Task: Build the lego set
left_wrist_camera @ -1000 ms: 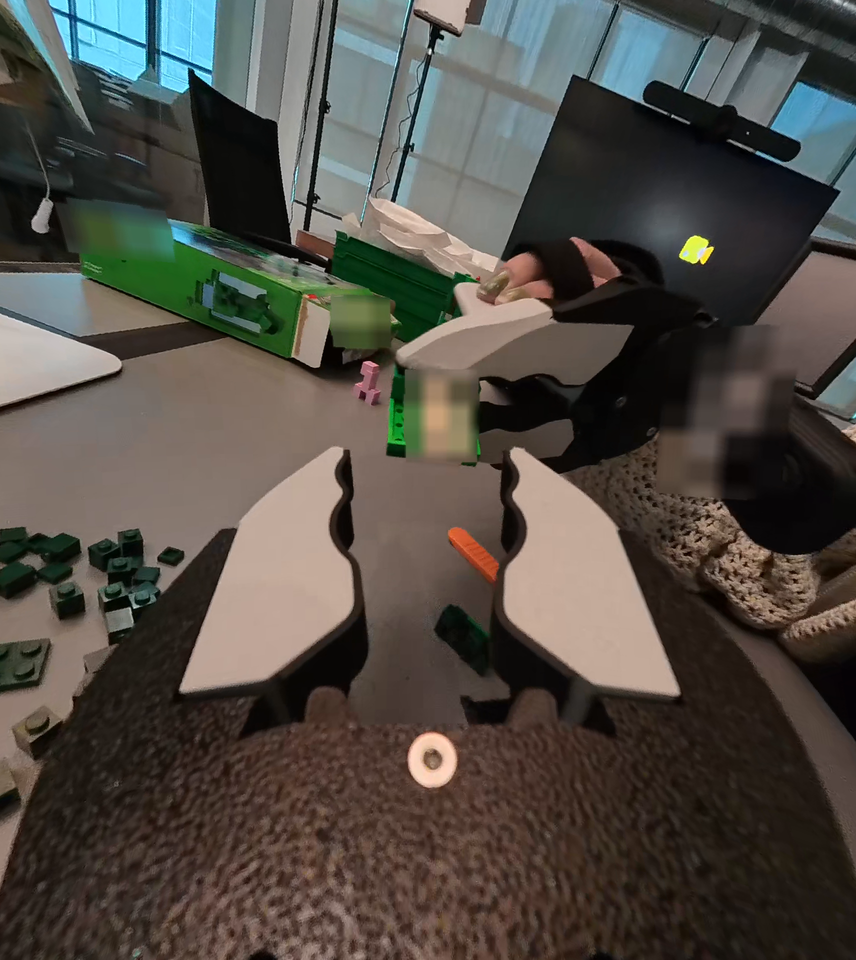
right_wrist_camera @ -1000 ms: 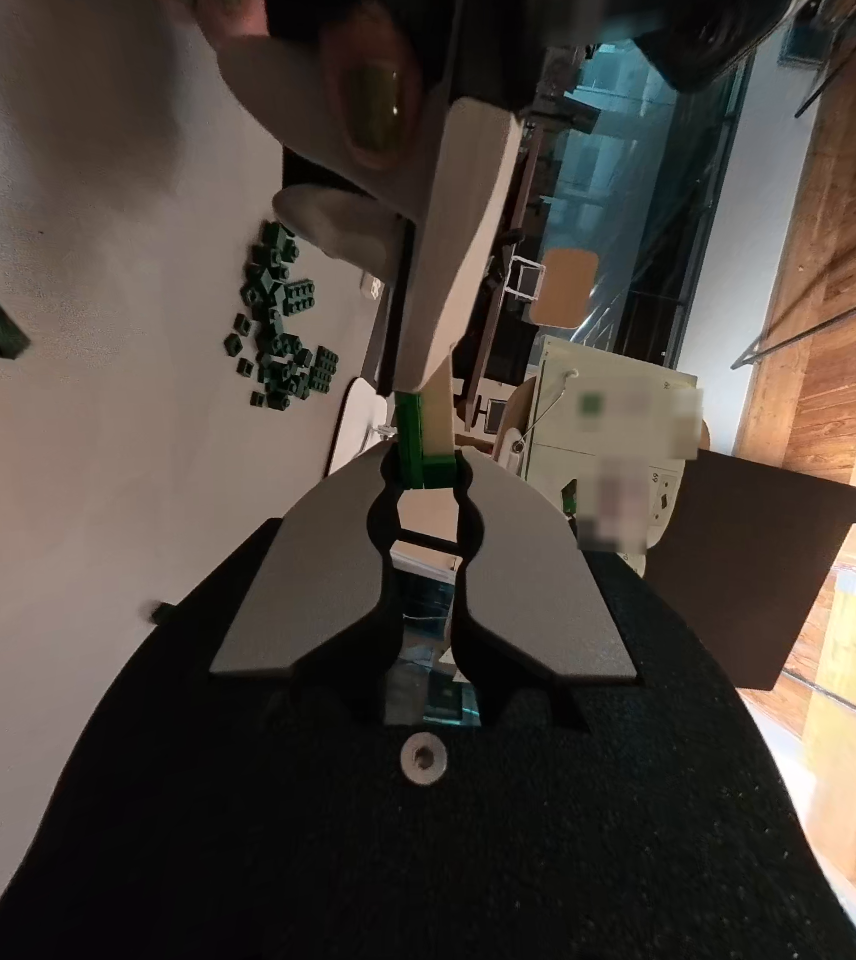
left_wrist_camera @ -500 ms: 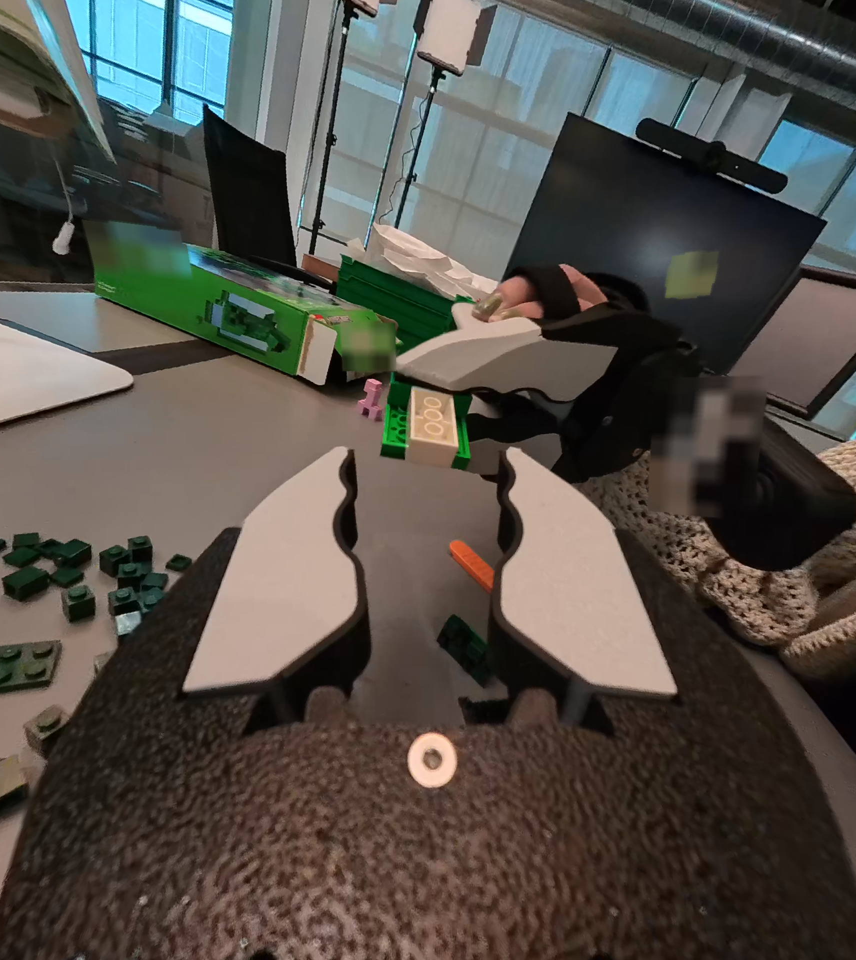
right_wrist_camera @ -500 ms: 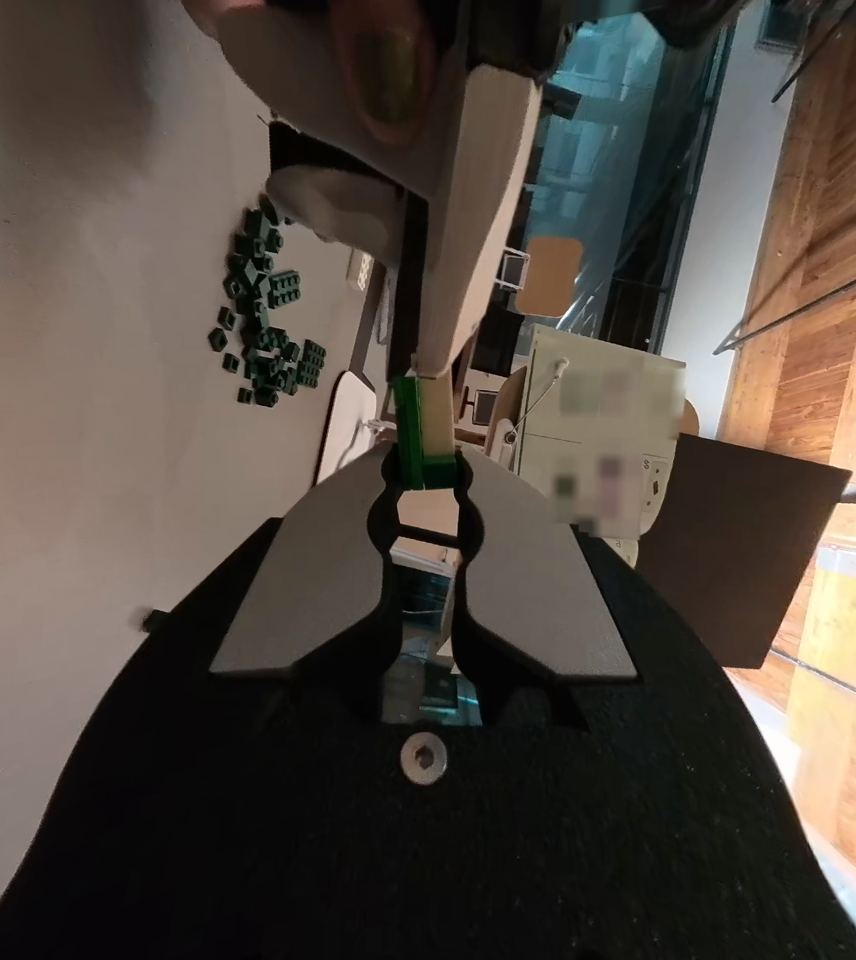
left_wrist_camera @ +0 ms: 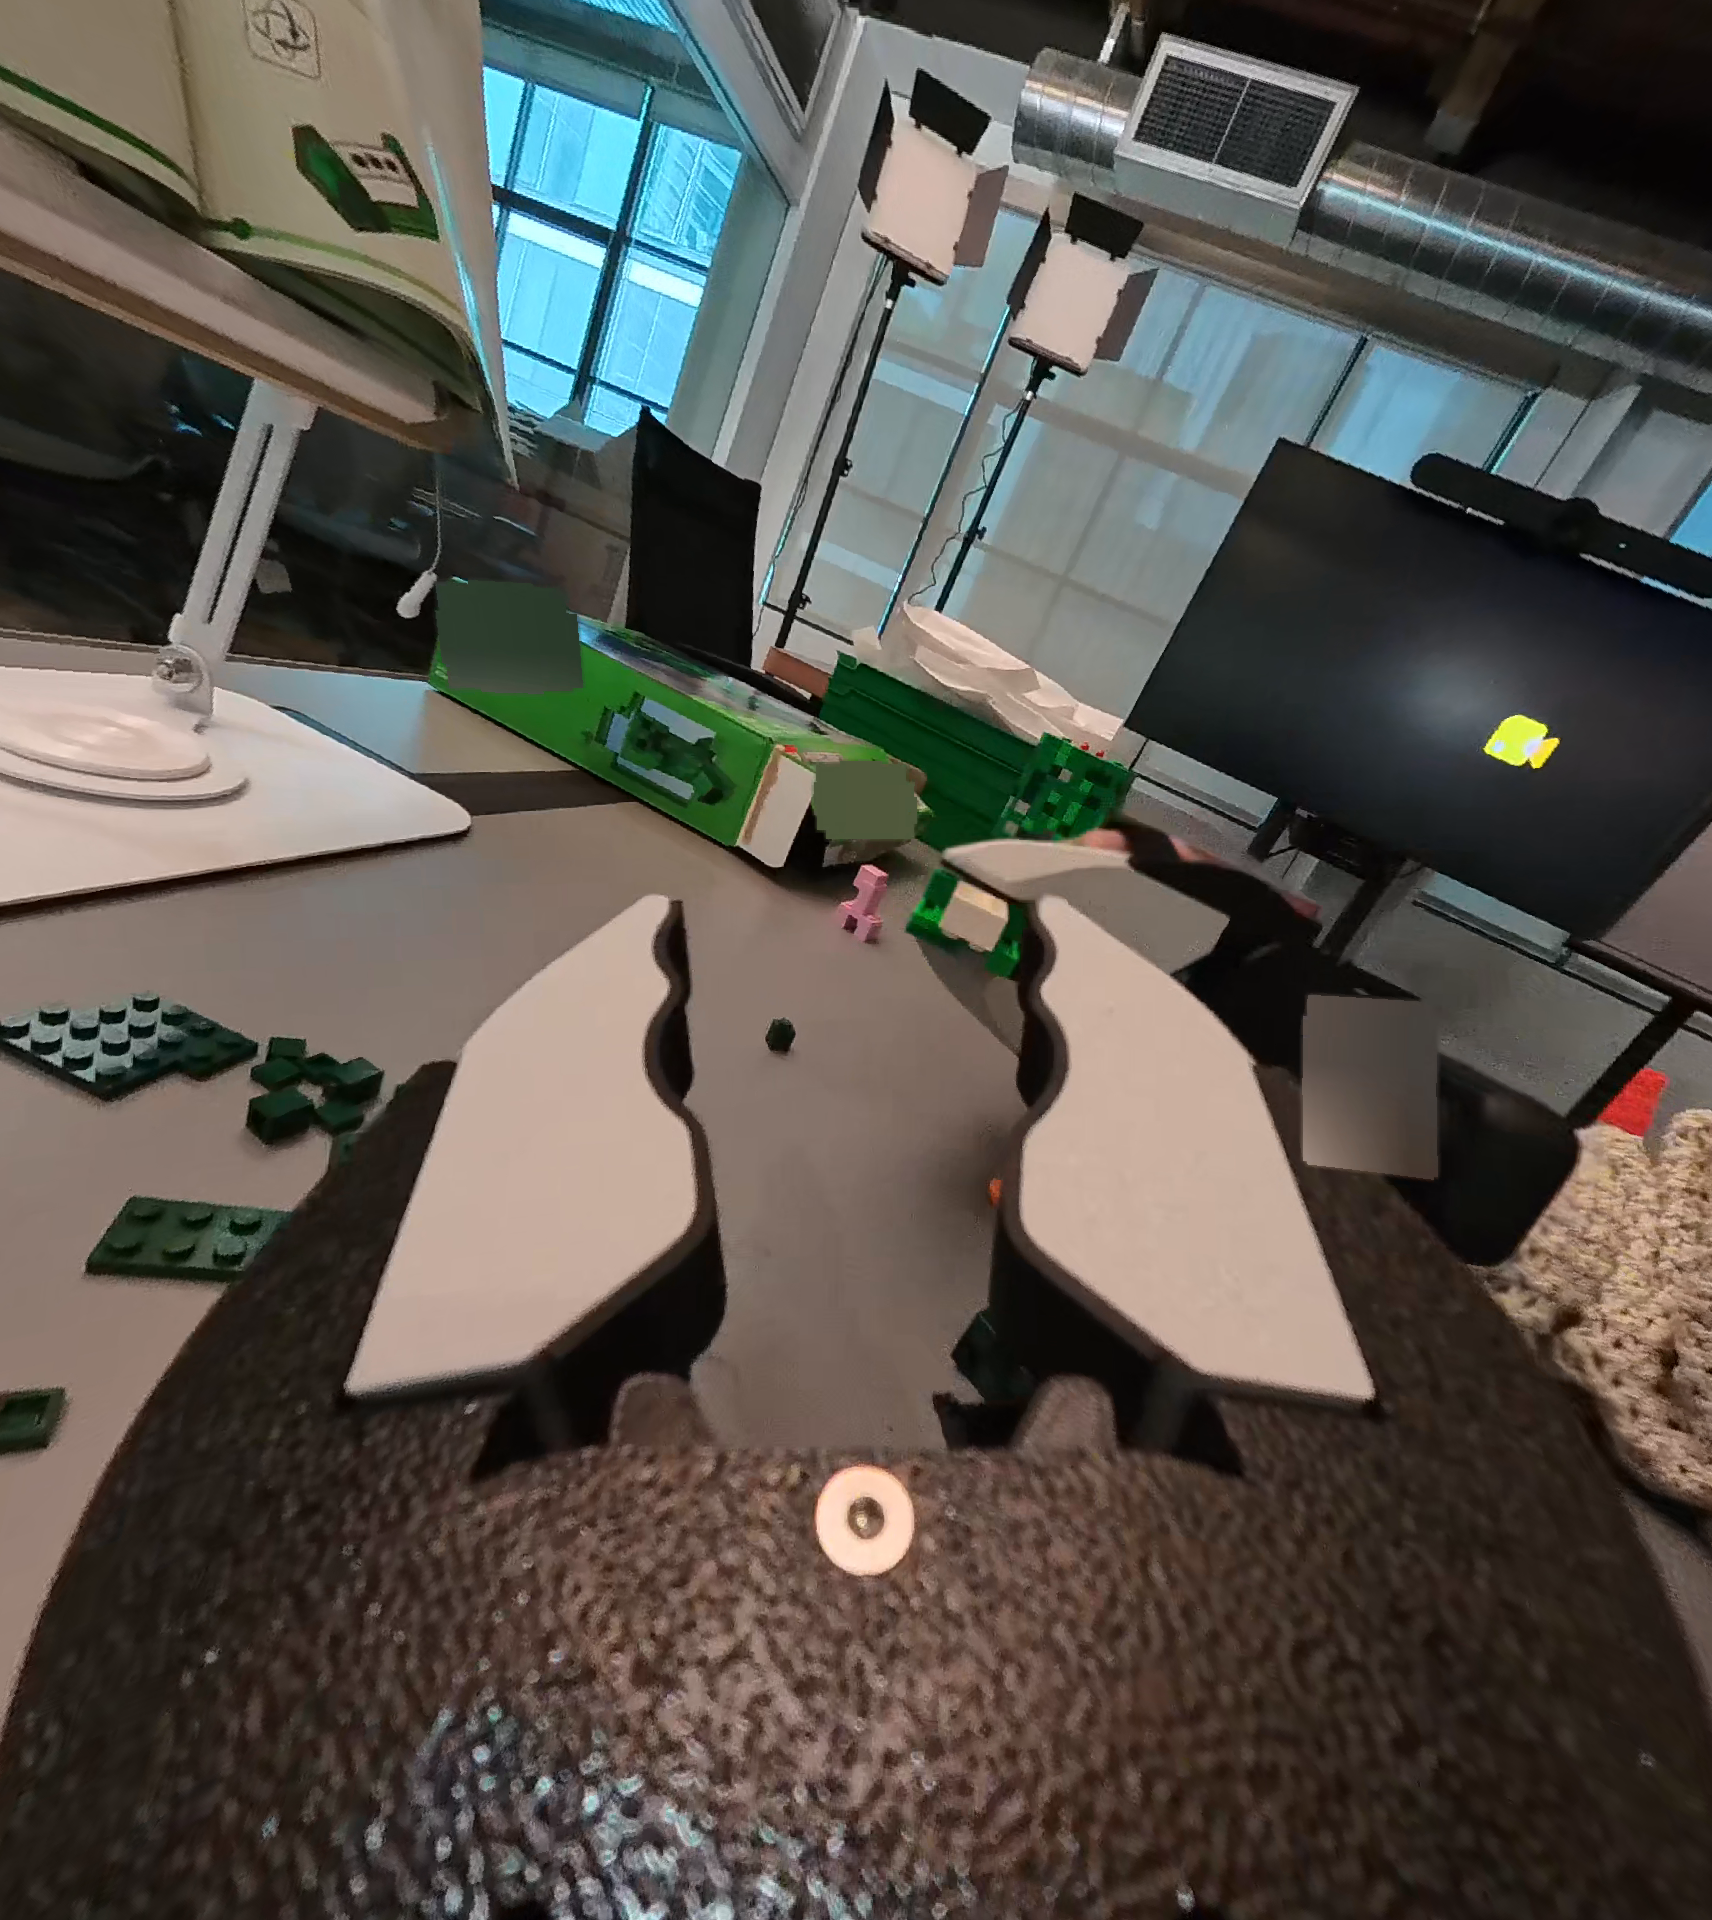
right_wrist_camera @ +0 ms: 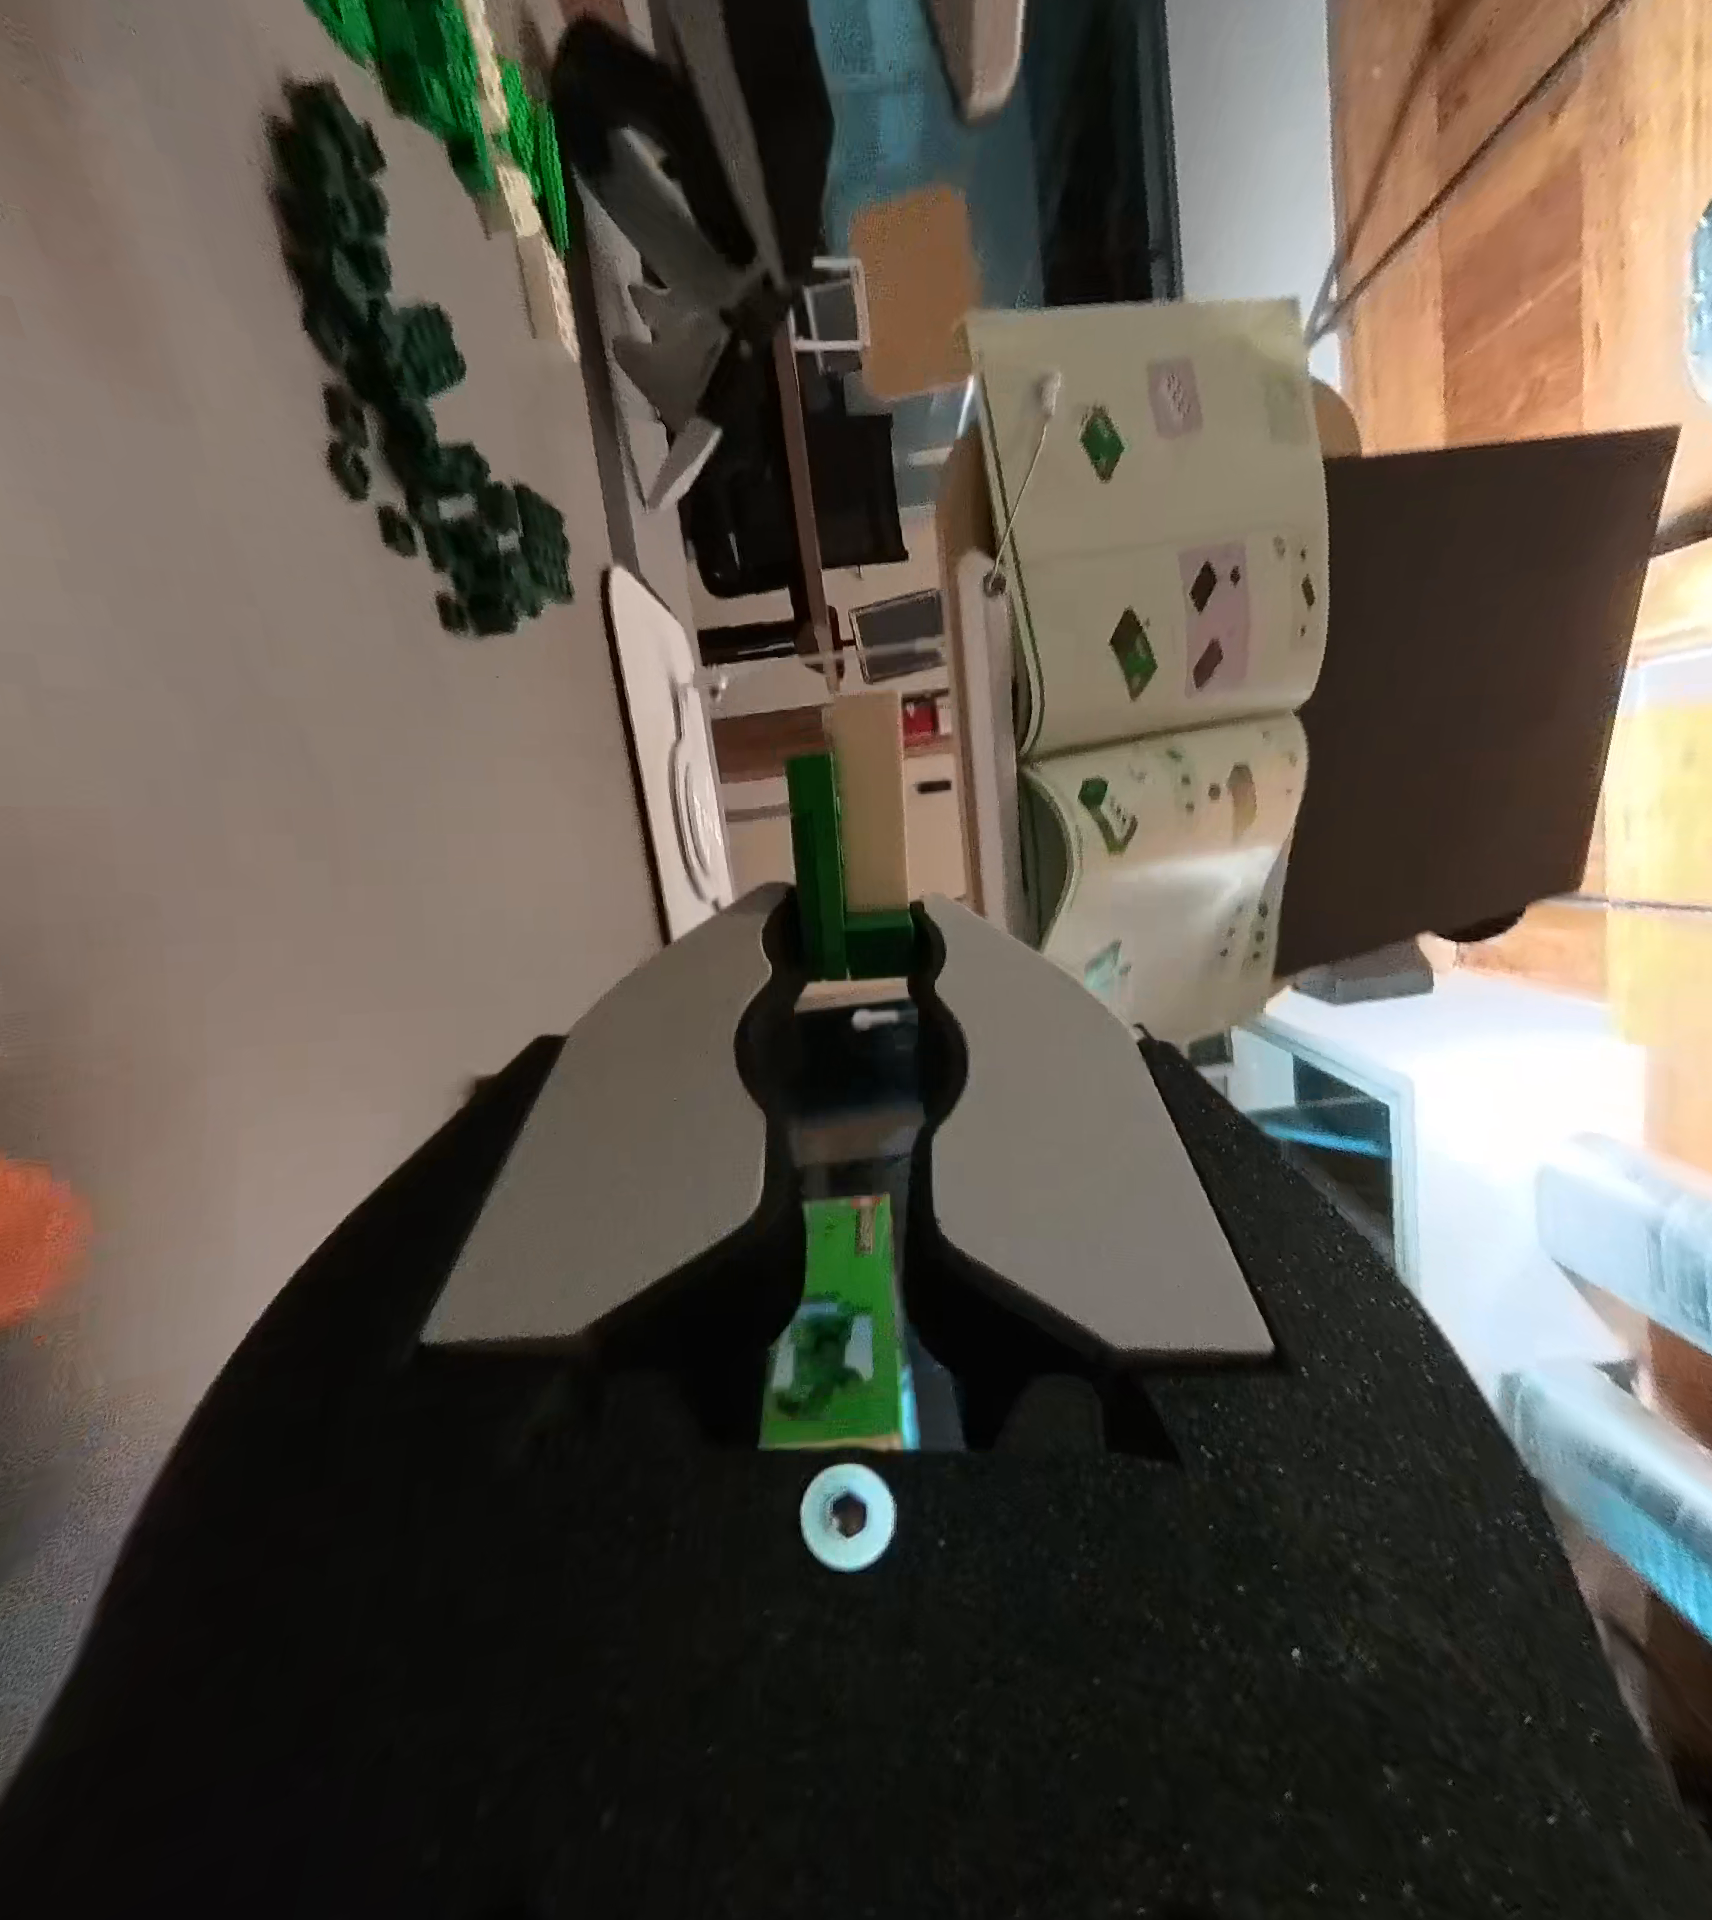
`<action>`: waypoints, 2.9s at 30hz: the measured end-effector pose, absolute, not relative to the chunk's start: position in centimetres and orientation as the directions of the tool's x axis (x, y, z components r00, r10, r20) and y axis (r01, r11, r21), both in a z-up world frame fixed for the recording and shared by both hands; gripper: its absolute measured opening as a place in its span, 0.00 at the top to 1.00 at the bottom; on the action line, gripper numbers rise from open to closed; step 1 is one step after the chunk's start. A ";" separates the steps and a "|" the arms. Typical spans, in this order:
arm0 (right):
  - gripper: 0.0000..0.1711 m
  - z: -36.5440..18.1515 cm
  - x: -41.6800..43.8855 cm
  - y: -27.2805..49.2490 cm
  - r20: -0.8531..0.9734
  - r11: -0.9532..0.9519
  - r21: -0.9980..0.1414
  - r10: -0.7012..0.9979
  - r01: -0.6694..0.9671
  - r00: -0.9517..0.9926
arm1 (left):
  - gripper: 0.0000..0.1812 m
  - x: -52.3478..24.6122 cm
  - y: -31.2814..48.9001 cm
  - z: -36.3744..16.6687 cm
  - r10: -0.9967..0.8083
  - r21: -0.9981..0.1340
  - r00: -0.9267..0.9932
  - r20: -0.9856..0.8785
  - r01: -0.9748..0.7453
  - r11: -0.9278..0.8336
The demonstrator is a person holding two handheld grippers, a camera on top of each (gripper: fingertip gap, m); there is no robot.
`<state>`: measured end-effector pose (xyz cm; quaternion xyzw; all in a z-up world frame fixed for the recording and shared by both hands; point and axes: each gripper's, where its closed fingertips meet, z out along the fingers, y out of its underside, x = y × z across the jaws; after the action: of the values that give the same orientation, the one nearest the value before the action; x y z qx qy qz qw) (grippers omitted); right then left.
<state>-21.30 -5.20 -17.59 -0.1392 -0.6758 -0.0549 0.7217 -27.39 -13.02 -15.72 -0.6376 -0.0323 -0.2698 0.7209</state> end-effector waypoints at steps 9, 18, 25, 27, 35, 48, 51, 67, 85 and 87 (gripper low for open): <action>0.90 -19.5 -20.9 -4.3 0.953 0.933 -0.302 0.298 0.197 0.053 | 0.64 -28.8 -13.9 -14.4 -0.264 -0.909 0.916 0.303 0.361 0.210; 0.90 -19.8 -20.8 -5.3 0.926 0.920 -0.376 0.378 0.114 -0.003 | 0.66 -29.3 -13.9 -14.1 -0.186 -0.926 0.955 0.231 0.274 0.259; 0.90 -19.7 -21.2 -5.5 0.900 0.897 -0.433 0.435 0.087 -0.014 | 0.68 -31.5 -15.2 -14.0 0.083 -0.949 0.988 0.132 0.101 0.300; 0.90 -19.7 -21.2 -5.7 0.897 0.895 -0.440 0.442 0.074 -0.016 | 0.68 -32.2 -15.7 -13.9 0.151 -0.948 0.980 0.128 0.076 0.308; 0.90 -18.7 -20.4 -6.0 0.872 0.872 -0.489 0.489 0.015 0.010 | 0.71 -32.5 -17.8 -13.3 0.412 -0.900 0.882 0.230 0.032 0.434; 0.90 -18.1 -20.5 -7.7 0.837 0.834 -0.547 0.547 -0.080 -0.021 | 0.72 -32.3 -14.7 -13.8 0.472 -0.963 0.877 -0.094 -0.201 0.181; 0.90 -17.9 -20.3 -8.5 0.843 0.837 -0.537 0.537 -0.110 -0.030 | 0.72 -32.0 -14.4 -13.8 0.464 -0.961 0.878 -0.115 -0.217 0.172; 0.90 -18.2 -20.5 -9.3 0.878 0.872 -0.478 0.478 -0.105 -0.021 | 0.73 -30.6 -12.6 -13.9 0.360 -0.955 0.919 -0.160 -0.236 0.179; 0.90 -19.0 -20.0 -9.4 0.885 0.884 -0.465 0.464 -0.048 -0.027 | 0.74 -27.1 -11.6 -14.2 0.175 -0.957 0.969 -0.176 -0.210 0.199; 0.90 -19.0 -19.8 -9.6 0.875 0.873 -0.485 0.484 -0.046 -0.035 | 0.75 -27.0 -11.8 -14.2 0.176 -0.955 0.966 -0.187 -0.221 0.199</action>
<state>-19.79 -9.62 -19.04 -0.1581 -0.6921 0.1956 0.6765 -26.98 -11.78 -14.17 -0.6196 0.0182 0.1285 0.7741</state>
